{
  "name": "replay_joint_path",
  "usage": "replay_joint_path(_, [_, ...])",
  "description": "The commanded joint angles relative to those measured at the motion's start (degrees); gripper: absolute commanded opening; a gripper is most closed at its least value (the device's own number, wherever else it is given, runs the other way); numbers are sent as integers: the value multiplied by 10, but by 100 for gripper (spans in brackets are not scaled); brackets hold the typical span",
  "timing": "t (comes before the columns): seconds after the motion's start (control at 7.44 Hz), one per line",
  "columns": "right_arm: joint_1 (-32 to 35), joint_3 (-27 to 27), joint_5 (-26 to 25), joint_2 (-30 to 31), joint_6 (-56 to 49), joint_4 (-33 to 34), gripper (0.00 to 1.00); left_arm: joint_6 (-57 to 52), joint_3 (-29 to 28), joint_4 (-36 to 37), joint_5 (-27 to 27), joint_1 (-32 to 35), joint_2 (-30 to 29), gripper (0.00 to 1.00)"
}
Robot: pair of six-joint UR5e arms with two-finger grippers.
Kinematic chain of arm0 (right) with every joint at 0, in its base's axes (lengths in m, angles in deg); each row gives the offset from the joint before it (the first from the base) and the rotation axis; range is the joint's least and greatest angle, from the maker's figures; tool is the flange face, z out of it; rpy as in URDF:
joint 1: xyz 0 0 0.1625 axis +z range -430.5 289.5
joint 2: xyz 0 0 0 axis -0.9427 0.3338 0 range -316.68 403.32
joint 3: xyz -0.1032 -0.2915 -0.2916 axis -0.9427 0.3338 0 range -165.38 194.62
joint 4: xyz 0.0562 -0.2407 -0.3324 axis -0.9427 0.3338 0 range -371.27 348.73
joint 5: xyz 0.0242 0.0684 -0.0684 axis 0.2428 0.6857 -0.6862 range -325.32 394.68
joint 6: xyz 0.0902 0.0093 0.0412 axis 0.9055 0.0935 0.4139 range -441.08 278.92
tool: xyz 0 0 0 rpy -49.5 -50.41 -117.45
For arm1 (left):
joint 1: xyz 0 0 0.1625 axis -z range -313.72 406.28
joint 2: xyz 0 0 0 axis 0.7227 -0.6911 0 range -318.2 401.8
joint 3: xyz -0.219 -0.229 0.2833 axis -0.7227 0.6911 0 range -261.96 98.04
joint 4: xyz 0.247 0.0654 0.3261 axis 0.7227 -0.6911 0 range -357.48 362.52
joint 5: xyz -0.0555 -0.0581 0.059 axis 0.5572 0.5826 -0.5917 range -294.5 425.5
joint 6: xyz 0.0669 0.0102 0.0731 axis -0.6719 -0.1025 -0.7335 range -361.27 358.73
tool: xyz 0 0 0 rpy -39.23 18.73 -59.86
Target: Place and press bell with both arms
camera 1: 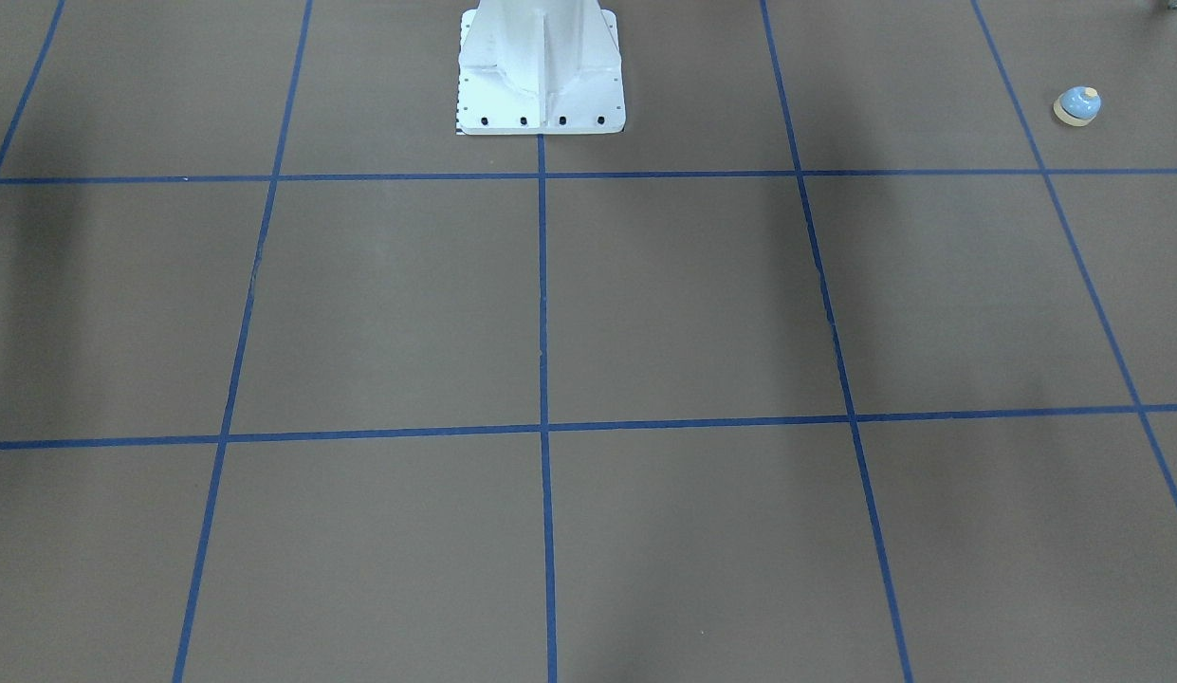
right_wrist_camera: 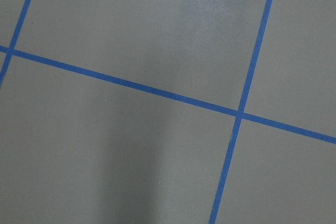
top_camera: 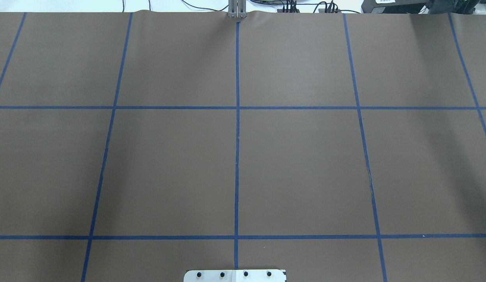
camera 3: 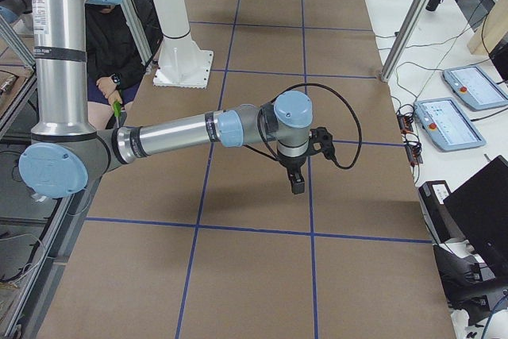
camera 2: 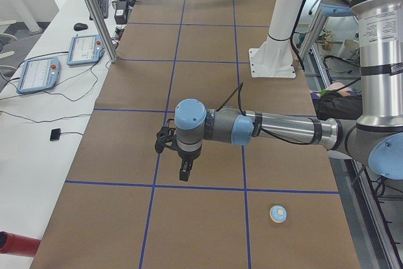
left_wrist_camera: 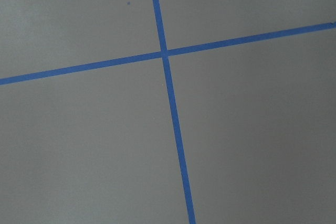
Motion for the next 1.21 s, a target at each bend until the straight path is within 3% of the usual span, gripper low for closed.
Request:
replay_joint_path(0.0, [0, -1, 0, 0, 0, 0, 100, 0, 2, -10, 0, 0, 0, 100])
replay_joint_path(1.08, [-13, -2, -1, -5, 1, -1, 100, 8, 18, -23, 0, 0, -3, 100])
